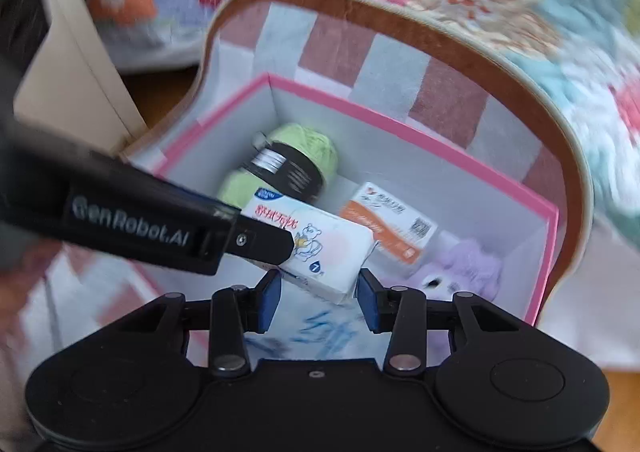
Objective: Organize objects
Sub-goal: 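Lower the white wipes pack into the pink box and open the left tool, then withdraw the open left tool from the box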
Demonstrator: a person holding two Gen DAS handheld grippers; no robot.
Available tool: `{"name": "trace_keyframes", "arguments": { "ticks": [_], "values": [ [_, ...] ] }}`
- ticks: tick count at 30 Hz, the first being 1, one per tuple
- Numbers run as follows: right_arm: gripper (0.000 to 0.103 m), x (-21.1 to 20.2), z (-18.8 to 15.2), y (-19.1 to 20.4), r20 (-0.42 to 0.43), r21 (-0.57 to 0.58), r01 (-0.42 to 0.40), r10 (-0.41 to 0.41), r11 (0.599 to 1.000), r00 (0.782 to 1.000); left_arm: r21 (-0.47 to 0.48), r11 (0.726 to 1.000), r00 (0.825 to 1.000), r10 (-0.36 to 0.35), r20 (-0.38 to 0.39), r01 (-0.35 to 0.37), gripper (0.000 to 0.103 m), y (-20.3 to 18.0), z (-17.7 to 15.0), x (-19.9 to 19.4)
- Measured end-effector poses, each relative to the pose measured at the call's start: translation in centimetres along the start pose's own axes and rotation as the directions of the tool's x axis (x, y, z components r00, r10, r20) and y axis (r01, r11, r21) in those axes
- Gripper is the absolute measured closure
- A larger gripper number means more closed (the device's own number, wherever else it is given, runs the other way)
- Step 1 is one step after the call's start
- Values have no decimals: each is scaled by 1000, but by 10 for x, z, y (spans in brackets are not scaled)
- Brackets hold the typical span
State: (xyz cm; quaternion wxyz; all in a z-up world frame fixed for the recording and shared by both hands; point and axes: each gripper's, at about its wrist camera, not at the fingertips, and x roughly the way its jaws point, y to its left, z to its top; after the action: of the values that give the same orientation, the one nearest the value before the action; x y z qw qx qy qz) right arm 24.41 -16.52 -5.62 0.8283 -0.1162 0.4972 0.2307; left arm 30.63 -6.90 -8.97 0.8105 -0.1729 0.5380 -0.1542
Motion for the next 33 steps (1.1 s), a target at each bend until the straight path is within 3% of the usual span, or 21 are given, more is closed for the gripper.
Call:
{"name": "trace_keyframes", "arguments": {
  "ticks": [6, 11, 17, 22, 24, 29, 33],
  "values": [
    [54, 32, -3, -29, -76, 123, -85, 95, 989, 993, -11, 999, 998, 51, -26, -51, 67, 2, 1, 28],
    [55, 52, -4, -43, -110, 258, -135, 168, 957, 980, -15, 995, 992, 99, -72, -100, 69, 4, 7, 44],
    [64, 57, -10, -41, -129, 246, -62, 96, 967, 987, 32, 992, 988, 127, -84, -125, 71, -5, 12, 59],
    [65, 63, -12, -53, -164, 293, 40, 9, 955, 986, 85, 984, 982, 162, -102, -154, 77, -10, 13, 77],
    [73, 59, -14, -56, -149, 309, 27, 21, 951, 989, 75, 985, 980, 164, -112, -156, 78, -9, 11, 80],
    [71, 33, -23, -46, -104, 290, 18, 12, 957, 995, 99, 977, 975, 199, -95, -189, 78, -15, 7, 73],
    [67, 0, -29, -32, -29, 245, 16, -10, 969, 1000, 153, 967, 976, 213, -52, -203, 70, -22, -1, 47]
  ]
}}
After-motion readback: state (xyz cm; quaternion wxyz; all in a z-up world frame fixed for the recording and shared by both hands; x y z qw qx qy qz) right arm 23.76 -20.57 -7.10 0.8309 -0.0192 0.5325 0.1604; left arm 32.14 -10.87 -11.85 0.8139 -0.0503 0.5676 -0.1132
